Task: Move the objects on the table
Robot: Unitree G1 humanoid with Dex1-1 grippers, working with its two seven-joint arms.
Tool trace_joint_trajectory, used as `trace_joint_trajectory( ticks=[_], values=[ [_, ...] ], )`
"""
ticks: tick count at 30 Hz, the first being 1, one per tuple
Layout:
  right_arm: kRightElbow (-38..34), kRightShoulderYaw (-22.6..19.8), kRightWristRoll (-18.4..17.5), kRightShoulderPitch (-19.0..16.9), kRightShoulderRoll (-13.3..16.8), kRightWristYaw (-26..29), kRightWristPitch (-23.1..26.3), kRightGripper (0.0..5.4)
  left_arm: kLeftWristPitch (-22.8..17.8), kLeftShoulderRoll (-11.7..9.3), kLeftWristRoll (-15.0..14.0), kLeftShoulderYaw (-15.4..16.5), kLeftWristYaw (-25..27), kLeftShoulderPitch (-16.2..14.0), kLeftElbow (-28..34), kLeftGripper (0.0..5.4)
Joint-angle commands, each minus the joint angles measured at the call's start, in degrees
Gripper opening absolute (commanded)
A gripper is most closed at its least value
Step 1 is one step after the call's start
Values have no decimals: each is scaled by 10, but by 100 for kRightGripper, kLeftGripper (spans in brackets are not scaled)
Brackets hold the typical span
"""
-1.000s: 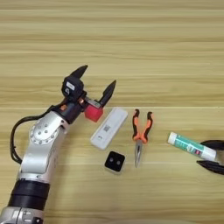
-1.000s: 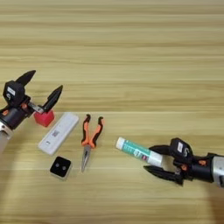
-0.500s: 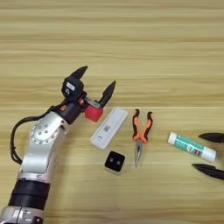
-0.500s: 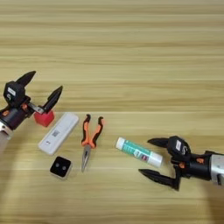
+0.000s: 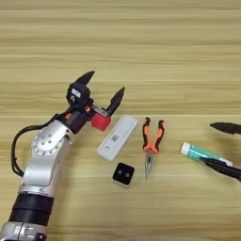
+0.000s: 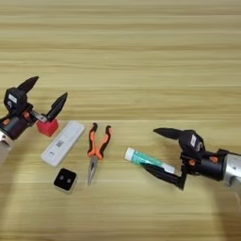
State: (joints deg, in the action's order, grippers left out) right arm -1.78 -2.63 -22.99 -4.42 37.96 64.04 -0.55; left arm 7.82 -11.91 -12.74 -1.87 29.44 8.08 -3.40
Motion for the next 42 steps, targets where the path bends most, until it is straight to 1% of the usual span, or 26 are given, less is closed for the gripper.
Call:
trace_joint_trajectory(
  ticks=[1, 4, 9, 13, 16, 19, 24, 27, 34, 42],
  values=[
    [-24, -12, -15, 13, -7, -17, 13, 538, -6, -8, 2, -2, 4, -16, 30, 540],
    [-30, -11, -16, 16, -10, -24, 13, 538, -10, -15, 4, -3, 6, -30, 42, 540],
    [-43, -8, -16, 17, -16, -33, 15, 538, -26, -30, 1, 2, 10, -60, 71, 540],
    [-52, -6, -15, 17, -23, -38, 16, 538, -34, -36, 0, 5, 9, -73, 74, 540],
    [-63, -5, -15, 15, -25, -42, 18, 538, -40, -36, -1, 7, 8, -76, 74, 540],
    [-81, -8, -16, 12, -27, -47, 19, 538, -53, -35, -8, 12, 7, -81, 72, 540],
    [-109, -11, -24, 12, -26, -56, 25, 538, -59, -36, -6, 16, 7, -92, 66, 540],
    [-129, -13, -30, 14, -25, -61, 29, 538, -77, -34, -17, 18, 11, -96, 63, 540],
    [-176, -22, -47, 12, -17, -67, 41, 538, -84, -39, -12, 21, 15, -99, 48, 540],
    [-185, -25, -47, 14, -15, -66, 46, 538, -85, -50, -7, 18, 24, -104, 29, 540]
  ],
)
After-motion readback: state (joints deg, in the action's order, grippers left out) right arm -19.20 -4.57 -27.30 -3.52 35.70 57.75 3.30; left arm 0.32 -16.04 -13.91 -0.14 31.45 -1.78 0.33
